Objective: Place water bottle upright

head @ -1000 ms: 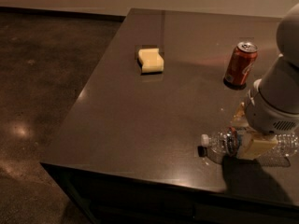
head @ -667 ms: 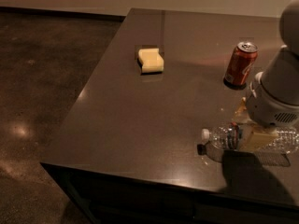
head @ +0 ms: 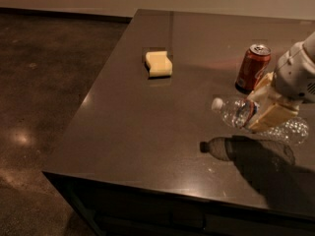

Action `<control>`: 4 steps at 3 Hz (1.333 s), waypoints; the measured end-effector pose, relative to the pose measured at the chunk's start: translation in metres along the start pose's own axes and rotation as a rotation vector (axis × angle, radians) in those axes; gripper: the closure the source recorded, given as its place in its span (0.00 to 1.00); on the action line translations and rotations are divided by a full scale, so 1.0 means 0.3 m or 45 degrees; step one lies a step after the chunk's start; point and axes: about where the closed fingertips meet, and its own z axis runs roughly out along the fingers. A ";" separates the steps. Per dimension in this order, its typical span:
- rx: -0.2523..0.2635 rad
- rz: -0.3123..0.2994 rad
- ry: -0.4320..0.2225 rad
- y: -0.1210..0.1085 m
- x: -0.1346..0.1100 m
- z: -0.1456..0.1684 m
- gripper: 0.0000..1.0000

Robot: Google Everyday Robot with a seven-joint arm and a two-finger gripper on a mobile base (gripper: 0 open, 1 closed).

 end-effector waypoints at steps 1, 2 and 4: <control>0.039 0.078 -0.262 -0.051 -0.047 -0.056 1.00; 0.092 0.153 -0.499 -0.078 -0.087 -0.105 1.00; 0.221 0.294 -0.959 -0.108 -0.134 -0.158 1.00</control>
Offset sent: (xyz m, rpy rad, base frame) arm 0.0329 0.0042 0.0772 0.6833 -0.2040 -0.2008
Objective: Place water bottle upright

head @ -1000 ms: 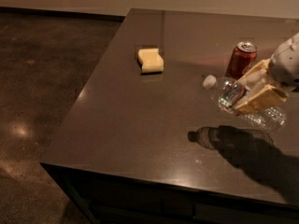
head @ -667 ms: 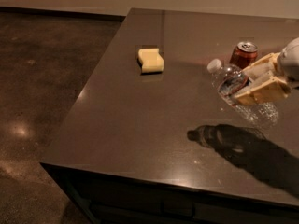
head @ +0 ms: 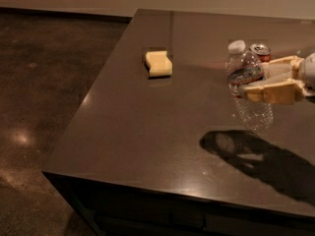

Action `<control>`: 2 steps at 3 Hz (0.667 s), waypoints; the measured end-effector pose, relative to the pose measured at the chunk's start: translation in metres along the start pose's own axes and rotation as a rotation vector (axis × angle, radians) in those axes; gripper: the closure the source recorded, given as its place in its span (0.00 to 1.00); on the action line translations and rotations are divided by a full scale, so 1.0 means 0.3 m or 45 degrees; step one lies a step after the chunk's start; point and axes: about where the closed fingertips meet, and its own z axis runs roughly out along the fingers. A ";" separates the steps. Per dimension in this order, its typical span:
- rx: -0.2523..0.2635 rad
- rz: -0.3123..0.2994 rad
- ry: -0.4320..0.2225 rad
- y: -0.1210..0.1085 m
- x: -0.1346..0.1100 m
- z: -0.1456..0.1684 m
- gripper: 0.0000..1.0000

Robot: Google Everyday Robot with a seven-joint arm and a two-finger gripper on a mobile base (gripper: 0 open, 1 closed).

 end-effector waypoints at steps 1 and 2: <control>0.019 0.043 -0.178 0.002 -0.017 0.005 1.00; 0.010 0.088 -0.307 0.012 -0.010 0.010 1.00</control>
Offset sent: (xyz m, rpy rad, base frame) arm -0.0044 -0.0007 -0.0046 0.3828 -0.0789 -0.0315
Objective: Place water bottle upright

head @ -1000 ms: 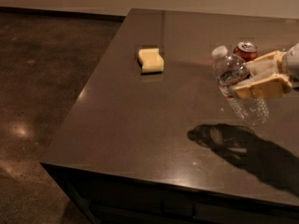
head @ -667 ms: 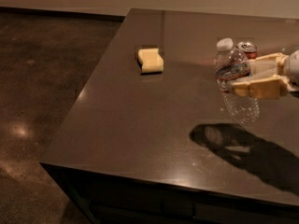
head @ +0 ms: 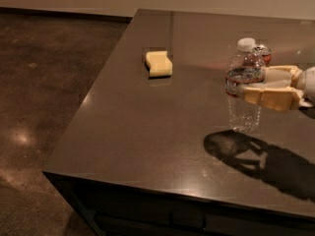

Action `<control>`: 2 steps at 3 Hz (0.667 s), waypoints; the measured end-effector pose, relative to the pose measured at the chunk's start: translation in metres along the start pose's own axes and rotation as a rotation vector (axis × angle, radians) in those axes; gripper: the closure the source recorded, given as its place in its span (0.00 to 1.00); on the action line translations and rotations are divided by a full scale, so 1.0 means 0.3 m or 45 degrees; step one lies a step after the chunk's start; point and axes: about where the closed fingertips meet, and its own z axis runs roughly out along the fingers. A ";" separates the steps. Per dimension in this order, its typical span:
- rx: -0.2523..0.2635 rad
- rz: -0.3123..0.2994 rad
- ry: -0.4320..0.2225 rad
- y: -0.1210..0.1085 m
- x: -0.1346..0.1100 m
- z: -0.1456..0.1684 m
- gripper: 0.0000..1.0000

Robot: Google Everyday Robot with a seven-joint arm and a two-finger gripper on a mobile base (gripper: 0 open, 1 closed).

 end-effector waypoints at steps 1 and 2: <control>-0.013 0.026 -0.108 0.011 0.025 0.009 1.00; -0.043 0.032 -0.220 0.018 0.042 0.016 1.00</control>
Offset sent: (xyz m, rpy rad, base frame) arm -0.0054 -0.0004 -0.0234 0.2783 -0.1074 0.0515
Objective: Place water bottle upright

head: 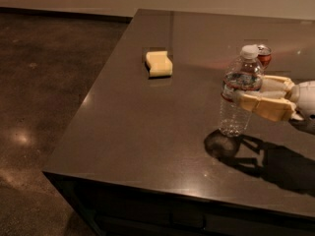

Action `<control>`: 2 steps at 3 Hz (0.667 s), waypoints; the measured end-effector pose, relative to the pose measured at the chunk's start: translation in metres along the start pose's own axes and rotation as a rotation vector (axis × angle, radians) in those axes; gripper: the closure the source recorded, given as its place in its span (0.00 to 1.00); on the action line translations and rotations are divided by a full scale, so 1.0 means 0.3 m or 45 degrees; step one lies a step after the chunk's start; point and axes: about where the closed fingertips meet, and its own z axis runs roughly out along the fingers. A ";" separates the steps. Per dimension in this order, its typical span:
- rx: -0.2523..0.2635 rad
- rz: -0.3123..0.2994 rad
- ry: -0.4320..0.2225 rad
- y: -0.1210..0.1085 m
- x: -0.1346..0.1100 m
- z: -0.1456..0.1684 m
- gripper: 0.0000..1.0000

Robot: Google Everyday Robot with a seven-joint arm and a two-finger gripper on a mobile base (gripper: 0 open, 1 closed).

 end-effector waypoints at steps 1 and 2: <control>-0.035 -0.014 -0.089 0.005 0.021 0.007 0.82; -0.060 -0.018 -0.128 0.010 0.053 0.015 0.59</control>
Offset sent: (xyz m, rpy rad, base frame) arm -0.0020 0.0030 -0.0315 0.1198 -0.0750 0.0595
